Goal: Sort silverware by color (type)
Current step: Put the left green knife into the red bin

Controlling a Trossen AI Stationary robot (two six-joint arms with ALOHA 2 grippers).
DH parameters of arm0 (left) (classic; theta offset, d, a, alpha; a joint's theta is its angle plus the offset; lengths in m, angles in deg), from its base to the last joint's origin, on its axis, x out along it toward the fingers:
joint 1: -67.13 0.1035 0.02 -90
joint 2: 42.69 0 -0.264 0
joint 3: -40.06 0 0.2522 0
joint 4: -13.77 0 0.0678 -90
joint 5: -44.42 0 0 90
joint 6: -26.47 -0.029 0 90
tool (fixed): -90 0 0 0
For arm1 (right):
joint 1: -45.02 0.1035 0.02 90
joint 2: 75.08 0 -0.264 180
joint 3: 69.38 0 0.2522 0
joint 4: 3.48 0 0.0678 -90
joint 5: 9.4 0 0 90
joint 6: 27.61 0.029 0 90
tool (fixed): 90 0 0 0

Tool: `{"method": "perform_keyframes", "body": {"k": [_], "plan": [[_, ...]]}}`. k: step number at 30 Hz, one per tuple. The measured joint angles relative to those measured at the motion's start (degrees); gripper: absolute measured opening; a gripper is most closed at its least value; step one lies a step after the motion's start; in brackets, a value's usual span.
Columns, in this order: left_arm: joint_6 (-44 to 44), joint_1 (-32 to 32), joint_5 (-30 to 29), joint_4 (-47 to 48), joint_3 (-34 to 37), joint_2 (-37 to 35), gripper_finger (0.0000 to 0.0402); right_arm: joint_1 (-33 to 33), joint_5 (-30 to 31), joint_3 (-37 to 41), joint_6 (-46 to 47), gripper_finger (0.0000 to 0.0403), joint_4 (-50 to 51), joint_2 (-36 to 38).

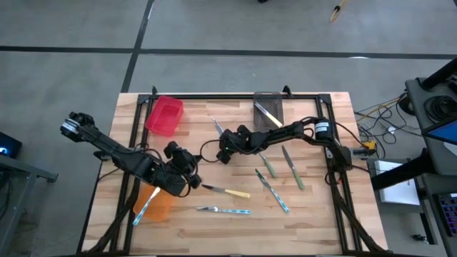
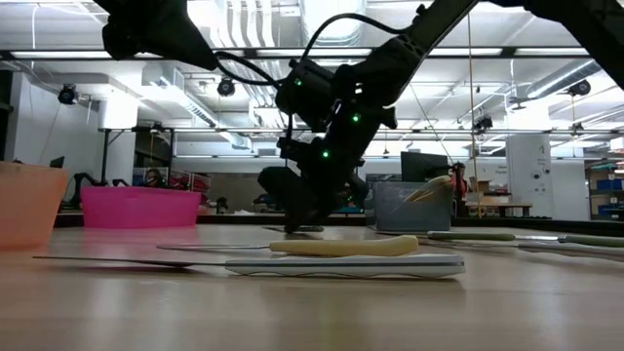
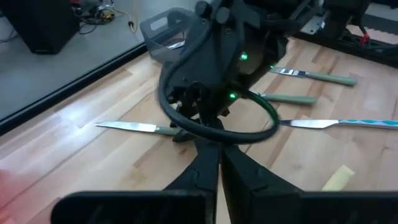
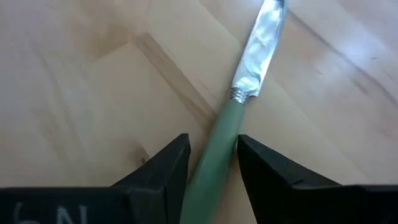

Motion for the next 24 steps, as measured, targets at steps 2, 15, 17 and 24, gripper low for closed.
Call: {"method": "perform_keyframes", "body": {"k": [2,15,17,24], "plan": [[0.0,0.0,0.0,0.0,0.0,0.3,0.0,0.1,-2.0,0.0,0.8,0.013,-0.1,0.0],[0.0,0.2,0.0,-0.6,0.0,0.3,0.0,4.2,-17.3,0.2,1.3,0.0127,-4.3,2.5],[0.0,0.2,0.0,-0.7,0.0,0.3,0.0,4.5,-20.1,0.1,0.3,0.0127,-5.9,2.8],[0.0,0.2,0.0,-2.5,0.0,0.3,0.0,4.1,-20.0,0.3,-3.8,0.0121,-1.9,6.9]]}}
